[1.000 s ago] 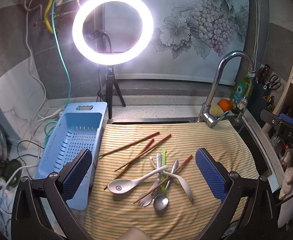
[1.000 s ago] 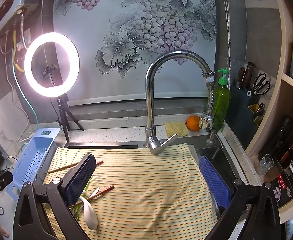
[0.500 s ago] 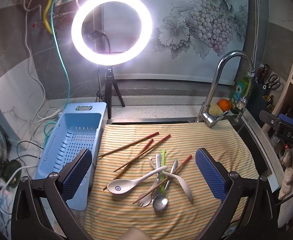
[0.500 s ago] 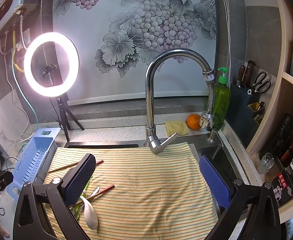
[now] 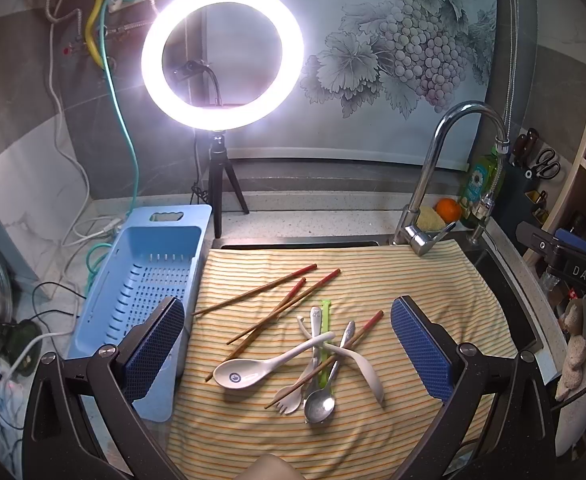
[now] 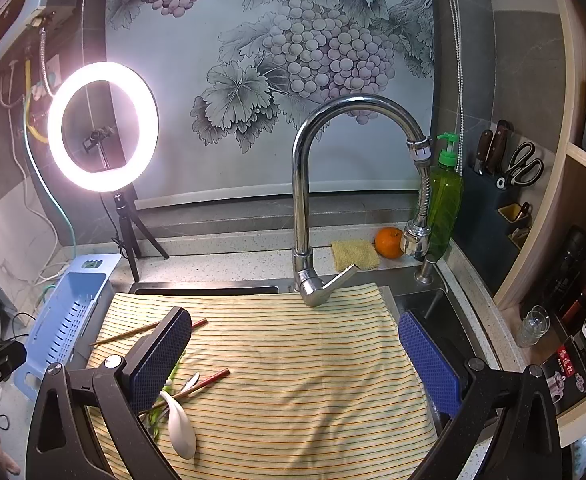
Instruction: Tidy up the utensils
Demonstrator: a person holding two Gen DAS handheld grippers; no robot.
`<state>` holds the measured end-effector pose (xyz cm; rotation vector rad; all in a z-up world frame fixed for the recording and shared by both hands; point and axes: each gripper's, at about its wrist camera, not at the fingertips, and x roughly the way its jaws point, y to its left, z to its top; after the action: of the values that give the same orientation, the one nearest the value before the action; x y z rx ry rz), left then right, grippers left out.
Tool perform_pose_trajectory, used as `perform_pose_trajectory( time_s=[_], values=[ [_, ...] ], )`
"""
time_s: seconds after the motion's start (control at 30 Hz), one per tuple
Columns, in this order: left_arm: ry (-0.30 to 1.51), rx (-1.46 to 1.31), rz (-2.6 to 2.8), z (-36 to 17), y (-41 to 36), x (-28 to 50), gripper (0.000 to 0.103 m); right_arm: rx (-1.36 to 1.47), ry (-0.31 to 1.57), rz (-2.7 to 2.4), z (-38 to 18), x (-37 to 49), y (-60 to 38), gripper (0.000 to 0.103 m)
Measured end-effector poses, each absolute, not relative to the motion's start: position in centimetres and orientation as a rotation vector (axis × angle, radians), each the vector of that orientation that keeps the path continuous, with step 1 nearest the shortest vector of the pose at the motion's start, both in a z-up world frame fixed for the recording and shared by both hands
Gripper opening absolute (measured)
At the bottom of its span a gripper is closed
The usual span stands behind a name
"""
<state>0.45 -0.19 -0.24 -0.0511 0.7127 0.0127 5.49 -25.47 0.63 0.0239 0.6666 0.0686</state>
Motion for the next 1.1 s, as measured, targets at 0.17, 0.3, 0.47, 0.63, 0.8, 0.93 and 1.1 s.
perform_pose_trajectory(
  time_s=[0.17, 0.3, 0.47, 0.63, 0.8, 0.93, 1.1],
  values=[
    [0.711, -0.052, 0.015, -0.25, -0.2, 0.42, 0.102, 0.023, 0.673, 0.069, 0.61, 5.66, -25.29, 0.102],
    [0.712, -0.052, 0.014, -0.25, -0.21, 0.42, 0.102, 0.022, 0.673, 0.068, 0.58, 5.66, -25.28, 0.102],
    [0.713, -0.051, 0.014, -0.27, -0.26, 0.45, 0.102, 0.023, 0.681, 0.071, 0.56, 5.82, -25.22, 0.102],
    [0.713, -0.052, 0.013, -0.25, -0.26, 0.45, 0.102, 0.024, 0.683, 0.07, 0.53, 5.81, -25.2, 0.102],
    [0.713, -0.053, 0.013, -0.25, -0.3, 0.48, 0.102, 0.024, 0.687, 0.071, 0.41, 5.77, -25.07, 0.102],
    [0.713, -0.052, 0.013, -0.23, -0.28, 0.48, 0.102, 0.024, 0.687, 0.071, 0.4, 5.81, -25.1, 0.102],
    [0.717, -0.052, 0.011, -0.42, -0.41, 0.46, 0.102, 0.023, 0.69, 0.071, 0.31, 5.81, -25.04, 0.102]
  ],
)
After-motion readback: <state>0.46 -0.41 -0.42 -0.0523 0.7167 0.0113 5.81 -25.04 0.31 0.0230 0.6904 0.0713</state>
